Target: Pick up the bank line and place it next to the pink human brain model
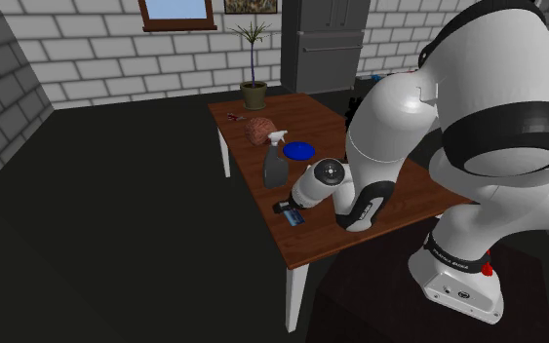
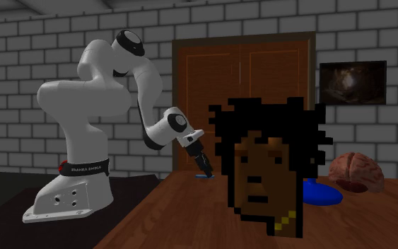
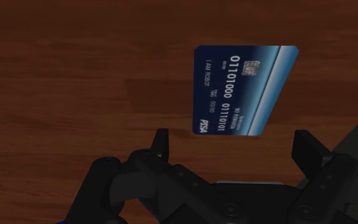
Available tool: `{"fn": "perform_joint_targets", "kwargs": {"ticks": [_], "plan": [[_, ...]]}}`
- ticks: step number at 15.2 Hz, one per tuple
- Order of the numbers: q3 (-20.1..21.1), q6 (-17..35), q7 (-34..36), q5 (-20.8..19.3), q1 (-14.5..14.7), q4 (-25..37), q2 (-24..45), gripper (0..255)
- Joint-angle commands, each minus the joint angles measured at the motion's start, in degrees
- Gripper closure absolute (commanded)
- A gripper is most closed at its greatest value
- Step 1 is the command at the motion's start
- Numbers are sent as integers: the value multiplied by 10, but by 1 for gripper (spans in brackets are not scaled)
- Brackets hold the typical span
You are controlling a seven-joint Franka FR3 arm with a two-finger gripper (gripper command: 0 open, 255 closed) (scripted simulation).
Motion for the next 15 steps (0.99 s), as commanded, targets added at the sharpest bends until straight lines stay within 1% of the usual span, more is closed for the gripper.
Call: {"fn": "perform_joint_targets", "kwargs": {"ticks": [1, 3, 4, 13, 15], "plan": [[1, 0, 0, 0, -1, 0, 0, 0], [1, 0, 0, 0, -1, 0, 0, 0], [1, 0, 0, 0, -1, 0, 0, 255], [1, 0, 0, 0, -1, 0, 0, 255], [-25, -15, -10, -2, 21, -6, 18, 255]]}}
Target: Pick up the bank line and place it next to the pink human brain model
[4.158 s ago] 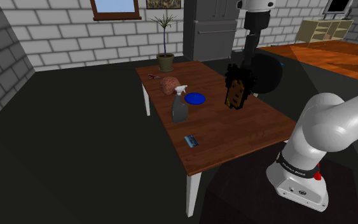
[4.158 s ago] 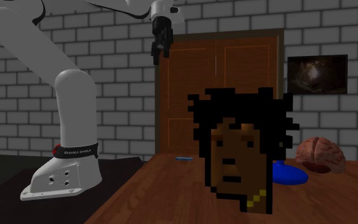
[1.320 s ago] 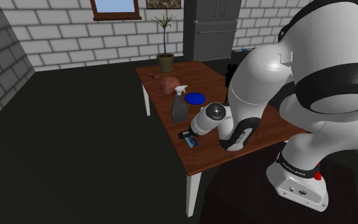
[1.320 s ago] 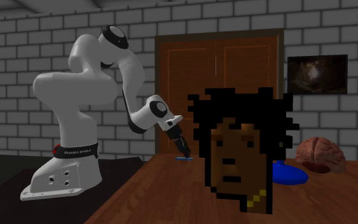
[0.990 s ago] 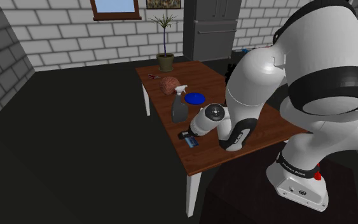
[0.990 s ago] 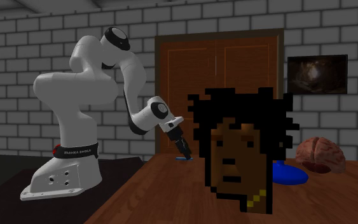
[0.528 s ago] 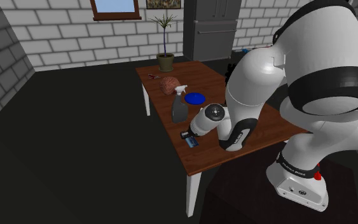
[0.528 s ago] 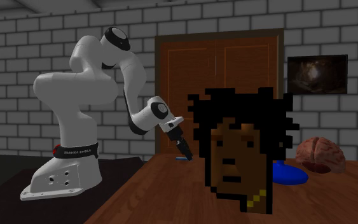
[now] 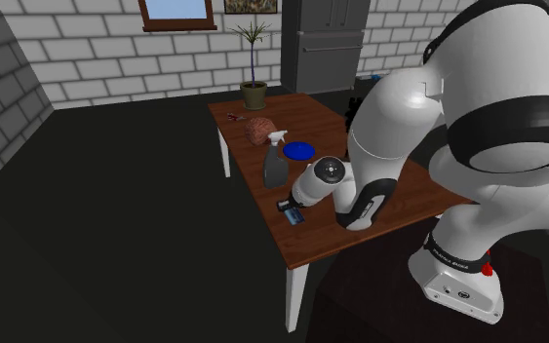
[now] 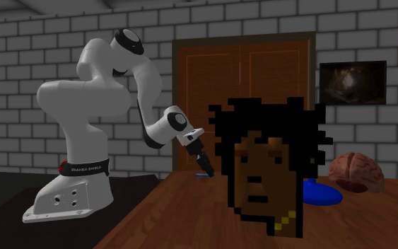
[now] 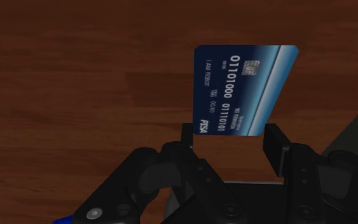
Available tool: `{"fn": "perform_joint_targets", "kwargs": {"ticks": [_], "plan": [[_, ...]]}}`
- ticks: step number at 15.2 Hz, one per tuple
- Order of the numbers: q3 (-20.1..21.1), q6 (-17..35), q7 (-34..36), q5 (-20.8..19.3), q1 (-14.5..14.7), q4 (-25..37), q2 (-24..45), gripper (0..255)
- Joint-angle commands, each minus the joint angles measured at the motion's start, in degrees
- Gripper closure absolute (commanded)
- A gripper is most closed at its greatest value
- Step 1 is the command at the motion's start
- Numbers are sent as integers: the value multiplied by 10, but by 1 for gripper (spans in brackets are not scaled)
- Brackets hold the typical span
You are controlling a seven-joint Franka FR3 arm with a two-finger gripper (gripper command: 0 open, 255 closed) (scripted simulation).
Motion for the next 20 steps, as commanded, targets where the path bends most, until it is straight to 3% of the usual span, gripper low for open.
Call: {"fn": "perform_joint_targets", "kwargs": {"ticks": [1, 10, 20], "plan": [[-26, -15, -10, -2, 22, -6, 17, 255], [-182, -92, -55, -6, 164, -26, 86, 255], [-415, -186, -107, 1, 387, -33, 121, 255]]}}
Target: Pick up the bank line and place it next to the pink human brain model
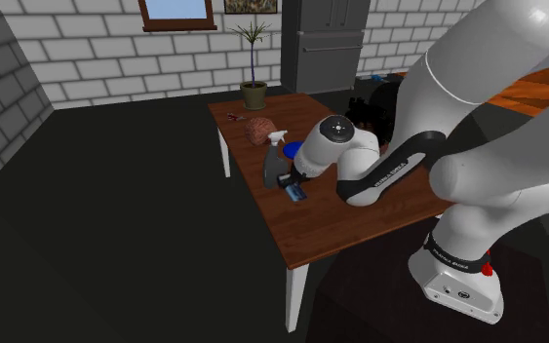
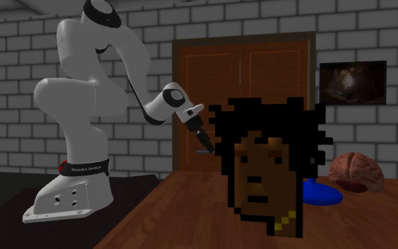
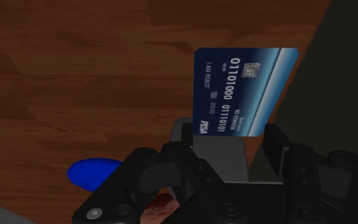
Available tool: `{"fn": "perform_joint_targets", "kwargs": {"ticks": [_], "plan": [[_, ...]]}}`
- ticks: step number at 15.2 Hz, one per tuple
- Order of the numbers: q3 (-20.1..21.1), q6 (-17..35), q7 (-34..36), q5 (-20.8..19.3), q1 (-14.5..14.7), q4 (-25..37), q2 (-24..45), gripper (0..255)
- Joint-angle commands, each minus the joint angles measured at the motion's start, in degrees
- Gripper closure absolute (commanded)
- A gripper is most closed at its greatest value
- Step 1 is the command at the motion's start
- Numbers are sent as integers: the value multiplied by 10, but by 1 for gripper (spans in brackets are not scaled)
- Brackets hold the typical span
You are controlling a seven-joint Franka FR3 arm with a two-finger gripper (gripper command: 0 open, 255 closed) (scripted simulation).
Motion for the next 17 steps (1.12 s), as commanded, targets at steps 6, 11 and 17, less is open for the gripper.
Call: {"fn": "perform_joint_targets", "kwargs": {"ticks": [6, 11, 17], "plan": [[-156, -68, -50, 27, 154, 2, -4, 255], [-240, -115, -89, 56, 238, 9, -22, 255], [-310, -170, -131, 87, 306, 22, -50, 255]]}}
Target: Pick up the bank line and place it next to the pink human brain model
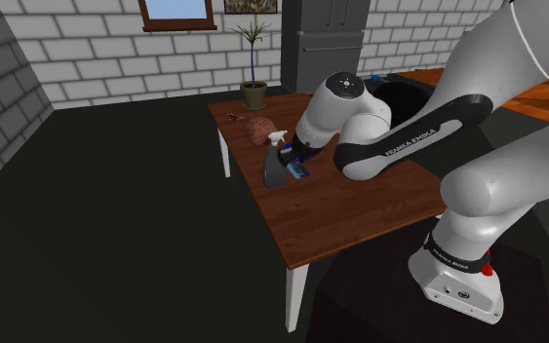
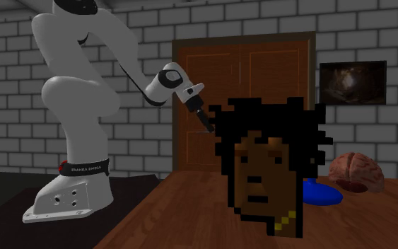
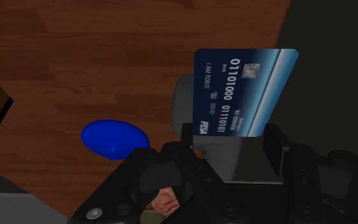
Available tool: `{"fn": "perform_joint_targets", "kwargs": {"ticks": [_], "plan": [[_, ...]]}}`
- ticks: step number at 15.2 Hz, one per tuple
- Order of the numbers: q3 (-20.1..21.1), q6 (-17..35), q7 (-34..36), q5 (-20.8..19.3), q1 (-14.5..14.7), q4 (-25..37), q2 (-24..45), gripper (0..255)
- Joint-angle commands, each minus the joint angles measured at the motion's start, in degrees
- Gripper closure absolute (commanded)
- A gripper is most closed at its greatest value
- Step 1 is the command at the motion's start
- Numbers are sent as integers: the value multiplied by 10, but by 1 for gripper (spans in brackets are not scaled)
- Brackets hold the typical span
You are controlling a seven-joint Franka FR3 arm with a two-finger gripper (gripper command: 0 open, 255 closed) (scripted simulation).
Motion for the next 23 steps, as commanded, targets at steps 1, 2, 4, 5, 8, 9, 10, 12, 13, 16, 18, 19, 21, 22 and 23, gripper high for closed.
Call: {"fn": "perform_joint_targets", "kwargs": {"ticks": [1, 2, 4, 5, 8, 9, 10, 12, 13, 16, 18, 19, 21, 22, 23], "plan": [[-15, 0, -17, -4, -6, 7, 7, 255], [-21, 10, -28, -13, -22, 11, 18, 255], [-29, 28, -48, -32, -55, 22, 43, 255], [-33, 37, -57, -42, -73, 29, 56, 255], [-37, 57, -81, -74, -126, 54, 97, 255], [-37, 63, -87, -86, -145, 64, 112, 255], [-36, 68, -93, -98, -164, 74, 127, 255], [-31, 75, -101, -126, -203, 98, 159, 255], [-27, 77, -104, -141, -224, 111, 175, 255], [-16, 76, -99, -200, -281, 156, 229, 255], [-12, 70, -89, -248, -311, 190, 269, 255], [-14, 65, -84, -271, -321, 208, 289, 255], [-24, 53, -79, -311, -331, 246, 331, 255], [-31, 47, -80, -326, -333, 265, 351, 255], [-38, 40, -84, -338, -333, 284, 370, 255]]}}
